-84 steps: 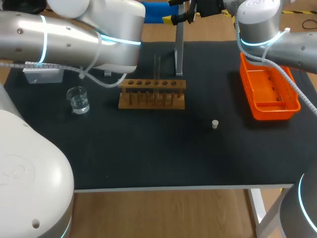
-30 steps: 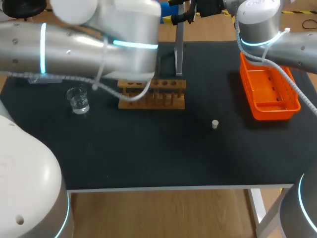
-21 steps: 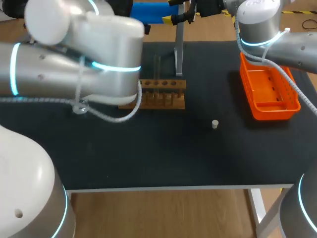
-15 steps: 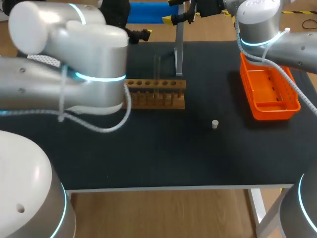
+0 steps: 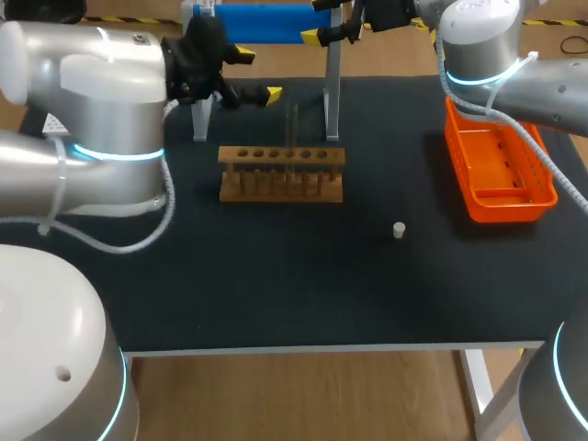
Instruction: Invert the test tube, pick up the pipette, mount the tip to pipette, aspirate from beaker and dispense into the tube, eject the tip, return the pipette, and cap with the stopper.
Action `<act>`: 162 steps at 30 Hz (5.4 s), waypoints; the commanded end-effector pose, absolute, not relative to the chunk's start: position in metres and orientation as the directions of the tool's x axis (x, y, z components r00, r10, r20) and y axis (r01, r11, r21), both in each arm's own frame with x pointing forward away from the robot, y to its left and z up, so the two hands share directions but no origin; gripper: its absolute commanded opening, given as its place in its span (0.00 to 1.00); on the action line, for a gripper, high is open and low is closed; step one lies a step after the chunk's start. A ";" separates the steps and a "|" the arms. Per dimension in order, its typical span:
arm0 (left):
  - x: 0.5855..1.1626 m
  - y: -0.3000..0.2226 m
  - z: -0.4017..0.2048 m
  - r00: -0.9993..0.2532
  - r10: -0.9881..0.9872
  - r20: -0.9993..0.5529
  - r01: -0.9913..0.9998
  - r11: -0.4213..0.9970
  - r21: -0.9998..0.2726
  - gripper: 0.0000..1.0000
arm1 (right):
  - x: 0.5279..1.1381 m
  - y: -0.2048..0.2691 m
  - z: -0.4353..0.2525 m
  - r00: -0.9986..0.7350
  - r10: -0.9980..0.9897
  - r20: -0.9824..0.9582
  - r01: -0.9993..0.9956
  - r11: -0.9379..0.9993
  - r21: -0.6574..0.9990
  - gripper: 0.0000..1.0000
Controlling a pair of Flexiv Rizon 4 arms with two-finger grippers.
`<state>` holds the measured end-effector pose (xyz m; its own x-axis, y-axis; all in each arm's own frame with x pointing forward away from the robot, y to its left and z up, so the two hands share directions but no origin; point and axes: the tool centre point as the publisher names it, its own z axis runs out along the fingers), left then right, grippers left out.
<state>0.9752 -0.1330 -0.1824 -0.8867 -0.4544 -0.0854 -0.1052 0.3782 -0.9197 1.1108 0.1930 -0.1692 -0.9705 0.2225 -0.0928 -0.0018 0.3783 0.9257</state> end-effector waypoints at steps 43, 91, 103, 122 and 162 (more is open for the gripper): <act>0.979 -0.189 -0.272 -0.986 -0.165 -0.019 -0.061 0.471 -0.880 1.00 | 1.112 0.192 -0.168 -0.971 0.219 -0.091 0.000 0.381 0.925 1.00; 0.984 -0.201 -0.300 -0.993 -0.116 -0.027 -0.042 0.555 -0.831 1.00 | 1.112 0.192 -0.168 -0.971 0.219 -0.091 0.000 0.381 0.925 1.00; 0.984 -0.201 -0.300 -0.993 -0.116 -0.027 -0.042 0.555 -0.831 1.00 | 1.112 0.192 -0.168 -0.971 0.219 -0.091 0.000 0.381 0.925 1.00; 0.984 -0.201 -0.300 -0.993 -0.116 -0.027 -0.042 0.555 -0.831 1.00 | 0.968 0.068 -0.183 -0.965 0.247 -0.091 0.022 0.418 0.908 1.00; 0.984 -0.201 -0.300 -0.993 -0.116 -0.027 -0.042 0.555 -0.831 1.00 | 0.802 -0.001 -0.339 -0.897 0.441 -0.031 0.231 0.527 0.818 1.00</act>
<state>0.9825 -0.2012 -0.2997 -0.9923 -0.1199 -0.0306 -0.0413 0.5540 -0.8315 0.8000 -0.0061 -0.3318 -0.9067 0.4213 -0.0192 0.2292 0.5304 0.8162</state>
